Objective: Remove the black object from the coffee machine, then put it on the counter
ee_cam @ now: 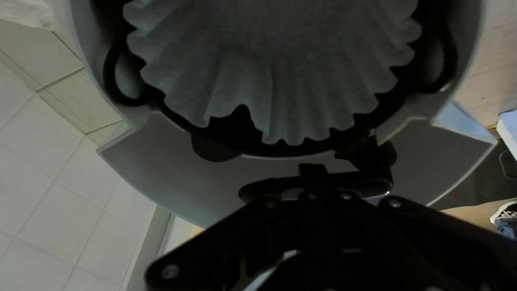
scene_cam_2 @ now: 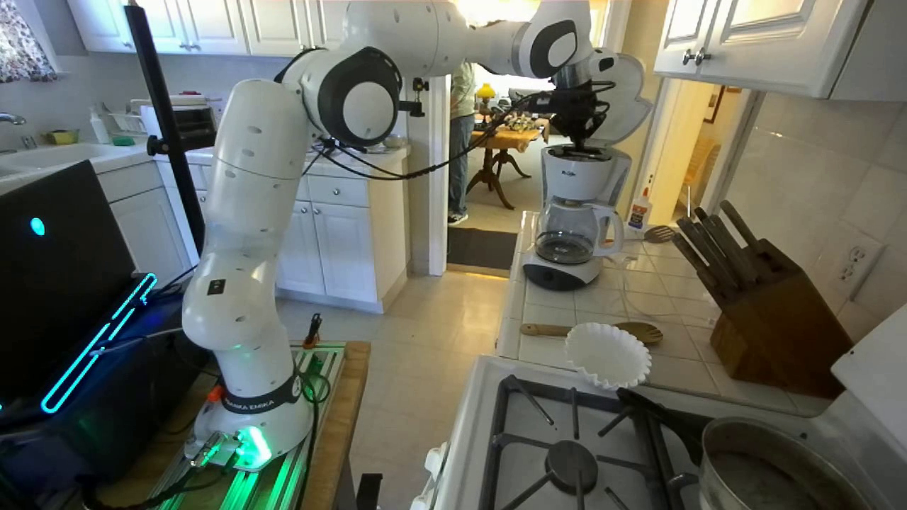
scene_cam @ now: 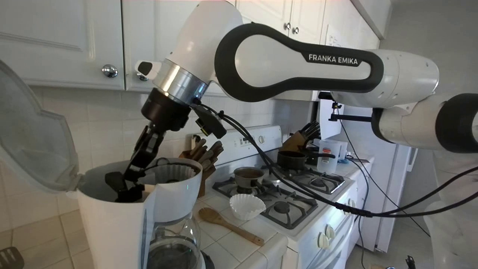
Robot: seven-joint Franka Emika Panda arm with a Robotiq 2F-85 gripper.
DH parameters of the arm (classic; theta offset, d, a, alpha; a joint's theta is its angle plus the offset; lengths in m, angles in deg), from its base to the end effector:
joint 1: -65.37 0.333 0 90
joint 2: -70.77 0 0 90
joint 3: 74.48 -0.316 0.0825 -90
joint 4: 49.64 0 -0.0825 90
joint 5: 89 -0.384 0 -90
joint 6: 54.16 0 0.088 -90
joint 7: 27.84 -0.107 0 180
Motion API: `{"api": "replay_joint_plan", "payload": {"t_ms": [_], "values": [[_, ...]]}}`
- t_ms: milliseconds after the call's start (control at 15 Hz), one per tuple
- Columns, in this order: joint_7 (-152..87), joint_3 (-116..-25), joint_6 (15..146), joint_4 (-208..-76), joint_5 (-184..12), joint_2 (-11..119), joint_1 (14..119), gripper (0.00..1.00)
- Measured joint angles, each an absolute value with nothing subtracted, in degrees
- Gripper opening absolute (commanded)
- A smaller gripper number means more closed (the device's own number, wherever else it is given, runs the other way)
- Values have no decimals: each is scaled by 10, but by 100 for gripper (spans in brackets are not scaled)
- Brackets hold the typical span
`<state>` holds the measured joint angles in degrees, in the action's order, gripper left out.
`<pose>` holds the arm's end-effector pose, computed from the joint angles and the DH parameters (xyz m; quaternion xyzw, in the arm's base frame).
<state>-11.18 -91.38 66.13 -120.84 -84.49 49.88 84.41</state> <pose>0.5940 0.3727 0.6229 -0.8727 -0.4188 -0.2455 0.0519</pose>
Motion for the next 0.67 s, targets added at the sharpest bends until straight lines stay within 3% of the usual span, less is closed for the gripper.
{"api": "replay_joint_plan", "payload": {"t_ms": [667], "values": [[-72,-912,586,-1190,-844,522,828,0]]}}
